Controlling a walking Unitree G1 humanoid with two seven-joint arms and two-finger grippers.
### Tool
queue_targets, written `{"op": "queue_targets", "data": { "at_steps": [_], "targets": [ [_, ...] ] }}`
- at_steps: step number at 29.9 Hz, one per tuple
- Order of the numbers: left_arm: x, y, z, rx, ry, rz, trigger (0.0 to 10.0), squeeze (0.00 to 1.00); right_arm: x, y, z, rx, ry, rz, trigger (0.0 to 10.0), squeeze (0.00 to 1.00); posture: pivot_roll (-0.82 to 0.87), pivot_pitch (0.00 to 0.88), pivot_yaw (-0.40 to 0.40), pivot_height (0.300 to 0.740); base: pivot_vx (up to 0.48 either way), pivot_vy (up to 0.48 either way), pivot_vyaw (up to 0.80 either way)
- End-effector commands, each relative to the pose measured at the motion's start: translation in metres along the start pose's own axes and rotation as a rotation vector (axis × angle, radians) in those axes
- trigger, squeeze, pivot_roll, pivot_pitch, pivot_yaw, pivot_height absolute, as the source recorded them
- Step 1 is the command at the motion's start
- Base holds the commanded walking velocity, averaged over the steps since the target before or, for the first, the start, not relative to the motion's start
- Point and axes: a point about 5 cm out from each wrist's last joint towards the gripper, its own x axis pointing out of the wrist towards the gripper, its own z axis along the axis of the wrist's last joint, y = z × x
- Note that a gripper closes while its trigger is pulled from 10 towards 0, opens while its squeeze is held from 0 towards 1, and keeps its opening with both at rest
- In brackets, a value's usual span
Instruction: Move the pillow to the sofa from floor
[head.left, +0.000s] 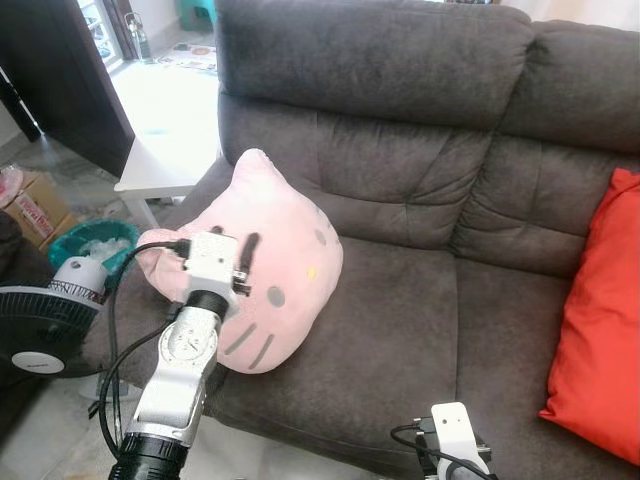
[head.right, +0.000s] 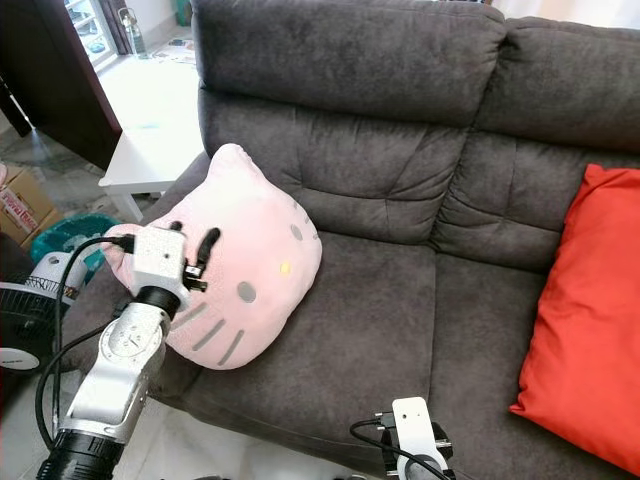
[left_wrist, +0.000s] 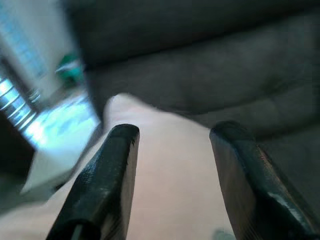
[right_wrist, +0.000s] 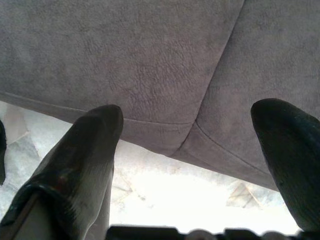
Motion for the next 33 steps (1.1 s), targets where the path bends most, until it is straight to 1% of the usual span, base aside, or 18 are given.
{"op": "queue_targets", "data": {
  "at_steps": [1, 3, 4, 5, 7, 8, 10, 11, 12, 14, 16, 19, 24, 26, 29, 30, 31, 33],
  "targets": [
    [-0.001, -0.007, -0.003, 0.015, 0.006, -0.063, 10.0, 1.00, -0.001, 0.000, -0.007, 0.047, 0.031, -0.006, 10.0, 0.00, 0.12, 0.085, -0.014, 0.740, 0.000, 0.000, 0.00],
    [-0.003, -0.006, -0.004, 0.011, 0.014, -0.039, 10.0, 1.00, -0.002, -0.003, -0.012, 0.141, 0.054, -0.019, 10.0, 0.00, 0.13, 0.089, -0.009, 0.740, 0.000, 0.000, 0.00],
    [-0.004, -0.005, -0.005, 0.019, 0.016, -0.032, 10.0, 1.00, -0.003, -0.003, -0.013, 0.159, 0.057, -0.021, 10.0, 0.00, 0.13, 0.089, -0.008, 0.740, 0.000, 0.000, 0.00],
    [-0.008, -0.003, -0.010, 0.062, 0.033, -0.004, 10.0, 0.00, -0.003, -0.004, -0.014, 0.207, 0.056, -0.021, 10.0, 0.00, 0.13, 0.091, -0.007, 0.740, 0.000, 0.000, 0.00],
    [-0.011, -0.001, -0.013, 0.081, 0.048, 0.021, 10.0, 0.00, -0.003, -0.004, -0.014, 0.244, 0.053, -0.021, 10.0, 0.00, 0.13, 0.092, -0.007, 0.740, 0.000, 0.000, 0.00],
    [-0.014, 0.003, -0.017, 0.082, 0.069, 0.069, 10.0, 0.00, -0.003, -0.005, -0.014, 0.282, 0.046, -0.020, 10.0, 0.00, 0.13, 0.092, -0.007, 0.740, 0.000, 0.000, 0.00],
    [-0.015, 0.004, -0.018, 0.082, 0.073, 0.082, 10.0, 0.00, -0.003, -0.005, -0.014, 0.293, 0.044, -0.021, 10.0, 0.00, 0.13, 0.093, -0.005, 0.740, 0.000, 0.000, 0.00],
    [-0.016, 0.005, -0.018, 0.077, 0.075, 0.104, 10.0, 0.00, -0.003, -0.006, -0.013, 0.320, 0.030, -0.025, 10.0, 0.00, 0.13, 0.093, -0.005, 0.740, 0.000, 0.000, 0.00],
    [-0.018, 0.006, -0.018, 0.068, 0.077, 0.126, 10.0, 0.00, -0.003, -0.010, -0.010, 0.391, 0.002, -0.043, 10.0, 0.00, 0.13, 0.094, -0.002, 0.740, 0.000, 0.000, 0.00],
    [-0.019, 0.006, -0.018, 0.063, 0.075, 0.129, 10.0, 0.00, -0.002, -0.015, -0.006, 0.476, -0.025, -0.078, 10.0, 0.00, 0.13, 0.094, 0.001, 0.740, 0.000, 0.000, 0.00],
    [-0.020, 0.003, -0.018, 0.063, 0.076, 0.109, 10.0, 0.00, -0.002, -0.019, -0.004, 0.453, -0.044, -0.109, 10.0, 0.00, 0.13, 0.093, 0.005, 0.740, 0.000, 0.000, 0.00],
    [-0.019, 0.003, -0.018, 0.059, 0.073, 0.103, 10.0, 0.00, 0.000, -0.023, 0.003, 0.401, -0.058, -0.088, 10.0, 0.00, 0.13, 0.094, 0.006, 0.740, 0.000, 0.000, 0.00],
    [-0.020, 0.003, -0.017, 0.055, 0.062, 0.097, 10.0, 0.00, 0.002, -0.026, 0.009, 0.405, -0.077, -0.063, 10.0, 0.00, 0.13, 0.089, 0.008, 0.740, 0.000, 0.000, 0.00],
    [-0.021, 0.004, -0.017, 0.054, 0.064, 0.101, 10.0, 0.00, 0.002, -0.028, 0.010, 0.432, -0.082, -0.061, 10.0, 0.00, 0.13, 0.086, 0.011, 0.740, 0.000, 0.000, 0.00],
    [-0.022, 0.003, -0.018, 0.051, 0.066, 0.104, 10.0, 0.00, 0.002, -0.031, 0.011, 0.513, -0.098, -0.066, 10.0, 0.00, 0.13, 0.082, 0.015, 0.740, 0.000, 0.000, 0.00],
    [-0.022, 0.002, -0.018, 0.044, 0.066, 0.102, 10.0, 0.00, 0.003, -0.033, 0.015, 0.567, -0.124, -0.070, 10.0, 0.00, 0.13, 0.077, 0.019, 0.740, 0.000, 0.000, 0.00],
    [-0.022, 0.002, -0.018, 0.042, 0.066, 0.101, 10.0, 0.00, 0.003, -0.033, 0.017, 0.579, -0.130, -0.071, 10.0, 0.00, 0.13, 0.077, 0.019, 0.740, 0.000, 0.000, 0.00],
    [-0.021, 0.002, -0.018, 0.033, 0.067, 0.102, 10.0, 0.00, 0.003, -0.032, 0.019, 0.551, -0.135, -0.064, 10.0, 0.00, 0.12, 0.070, 0.021, 0.740, 0.000, 0.000, 0.00]
  ]
}}
